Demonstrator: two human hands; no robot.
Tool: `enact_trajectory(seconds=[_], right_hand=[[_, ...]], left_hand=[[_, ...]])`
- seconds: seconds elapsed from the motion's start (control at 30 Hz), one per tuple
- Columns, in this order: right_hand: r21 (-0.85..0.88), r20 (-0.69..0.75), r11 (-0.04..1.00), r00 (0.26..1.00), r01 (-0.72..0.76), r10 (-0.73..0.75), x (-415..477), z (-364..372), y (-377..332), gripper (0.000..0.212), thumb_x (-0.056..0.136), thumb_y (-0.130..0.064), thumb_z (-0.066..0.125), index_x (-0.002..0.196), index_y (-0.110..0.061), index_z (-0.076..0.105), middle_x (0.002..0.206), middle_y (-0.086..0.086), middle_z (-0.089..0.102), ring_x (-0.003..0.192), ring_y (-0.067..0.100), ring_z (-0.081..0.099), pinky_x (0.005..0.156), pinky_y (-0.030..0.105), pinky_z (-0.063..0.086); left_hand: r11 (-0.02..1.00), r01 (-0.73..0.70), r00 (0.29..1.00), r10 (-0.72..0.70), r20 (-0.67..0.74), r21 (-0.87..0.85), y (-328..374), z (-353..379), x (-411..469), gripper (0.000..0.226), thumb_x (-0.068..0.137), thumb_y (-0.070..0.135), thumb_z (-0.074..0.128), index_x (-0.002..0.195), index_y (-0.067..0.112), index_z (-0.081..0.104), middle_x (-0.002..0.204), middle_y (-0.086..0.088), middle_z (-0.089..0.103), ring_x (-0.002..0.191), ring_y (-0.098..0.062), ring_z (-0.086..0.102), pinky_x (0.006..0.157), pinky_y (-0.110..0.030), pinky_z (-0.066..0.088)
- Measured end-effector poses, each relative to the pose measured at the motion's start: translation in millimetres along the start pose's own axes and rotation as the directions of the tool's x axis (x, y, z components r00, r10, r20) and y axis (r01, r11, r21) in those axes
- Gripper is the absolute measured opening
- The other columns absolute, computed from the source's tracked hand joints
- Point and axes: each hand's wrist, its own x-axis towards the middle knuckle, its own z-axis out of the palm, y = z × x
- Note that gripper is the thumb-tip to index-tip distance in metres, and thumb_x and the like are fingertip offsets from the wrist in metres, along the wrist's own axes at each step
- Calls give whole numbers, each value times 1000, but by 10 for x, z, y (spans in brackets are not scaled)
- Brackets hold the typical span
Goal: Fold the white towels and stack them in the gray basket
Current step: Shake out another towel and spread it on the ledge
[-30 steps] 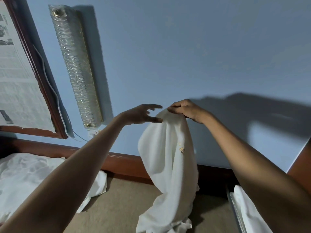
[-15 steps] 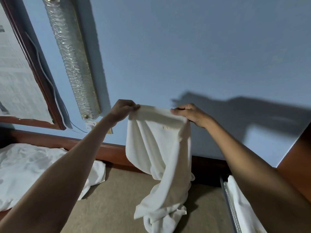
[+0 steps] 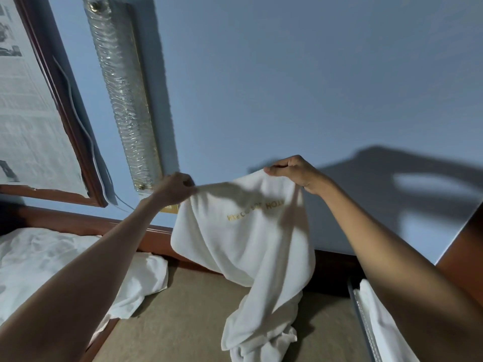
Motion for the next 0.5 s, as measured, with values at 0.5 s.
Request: enact_trajectory(seconds=[0.5], right_hand=[[-121,38,993,999,-9,14,162,440,-260,30,73,-47,85,95,-26,83,107,-13,77,115,-2,64,109,24,42]], left_hand=[[787,-124,869,380,317,-604,327,-245,81,36,83,36,78,96,4,72,90,-2,65,89,-11,63,84,-27,55]])
